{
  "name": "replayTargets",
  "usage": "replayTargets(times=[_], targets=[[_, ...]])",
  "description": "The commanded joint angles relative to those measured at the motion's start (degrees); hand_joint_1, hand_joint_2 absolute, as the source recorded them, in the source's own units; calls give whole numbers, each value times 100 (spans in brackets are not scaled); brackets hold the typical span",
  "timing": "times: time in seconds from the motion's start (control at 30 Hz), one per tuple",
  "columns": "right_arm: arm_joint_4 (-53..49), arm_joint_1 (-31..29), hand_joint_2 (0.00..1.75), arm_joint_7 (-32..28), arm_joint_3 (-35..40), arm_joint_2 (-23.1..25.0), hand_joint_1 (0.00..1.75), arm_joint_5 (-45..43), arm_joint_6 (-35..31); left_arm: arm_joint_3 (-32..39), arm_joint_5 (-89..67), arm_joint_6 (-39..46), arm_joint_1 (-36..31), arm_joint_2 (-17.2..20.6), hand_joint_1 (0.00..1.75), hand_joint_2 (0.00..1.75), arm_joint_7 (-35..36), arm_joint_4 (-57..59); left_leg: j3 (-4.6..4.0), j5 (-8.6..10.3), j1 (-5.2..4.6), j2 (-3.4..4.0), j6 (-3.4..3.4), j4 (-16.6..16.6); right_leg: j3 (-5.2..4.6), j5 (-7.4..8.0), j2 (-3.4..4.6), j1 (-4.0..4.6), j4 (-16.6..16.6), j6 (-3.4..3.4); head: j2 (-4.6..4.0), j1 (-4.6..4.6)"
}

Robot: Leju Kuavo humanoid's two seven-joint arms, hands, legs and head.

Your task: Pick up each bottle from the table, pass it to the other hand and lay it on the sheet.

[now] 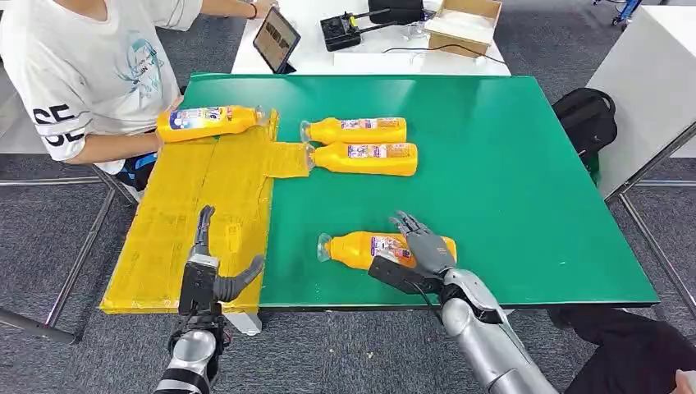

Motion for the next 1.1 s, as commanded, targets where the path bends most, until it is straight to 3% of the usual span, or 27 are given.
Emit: replayTargets(times=[0.03, 0.4, 0.6, 0.63, 0.67, 0.7, 0.73, 0.93, 1.1], targets=[[845, -279, 175, 307, 231, -328, 0, -243, 305, 47, 20, -17, -219, 102, 0, 175, 27, 528, 29, -5, -1, -1, 9, -11, 31, -5, -8, 3, -13, -16, 0, 2], [1054, -382, 175, 399, 247, -377, 0, -290, 370, 20, 28, -18, -235, 98, 0, 175, 33, 576, 39, -2, 0, -8, 6, -9, 43, -3, -12, 4, -14, -13, 0, 2], [1782, -786, 175, 600, 394, -422, 0, -320, 487, -74, 78, 9, -318, 89, 0, 175, 56, 783, 50, 0, 2, -6, 7, -10, 50, -1, -12, 6, -16, -14, 0, 2], [1810, -799, 175, 600, 400, -421, 16, -318, 491, -80, 78, 16, -322, 92, 0, 175, 52, 789, 55, 1, 0, -5, 9, -13, 54, -1, -12, 4, -18, -17, 0, 0], [1867, -832, 175, 594, 389, -401, 58, -358, 523, -85, 90, 3, -327, 97, 0, 175, 53, 798, 55, 0, 0, -5, 7, -9, 54, -1, -11, 4, -15, -13, 0, 2], [1867, -832, 175, 594, 389, -401, 58, -358, 523, -85, 90, 3, -327, 97, 0, 175, 53, 798, 52, -1, 1, -1, 4, -5, 49, -1, -6, 3, -11, -9, 0, 2], [1905, -837, 175, 566, 400, -365, 162, -387, 574, -92, 107, -25, -335, 88, 0, 175, 63, 819, 58, 1, 1, -2, 8, -12, 57, 1, -11, 6, -19, -16, 0, 2], [1832, -747, 175, 460, 389, -276, 175, -508, 458, -81, 185, -6, -319, 68, 0, 175, 51, 825, 68, 0, 3, 0, 6, -11, 62, 4, -12, 7, -18, -15, 0, 0], [1592, -620, 175, 333, 269, -197, 175, -639, 222, -59, 230, 15, -286, 61, 0, 175, 42, 766, 83, 3, 3, 2, 10, -15, 78, 7, -11, 9, -24, -20, 0, 2]])
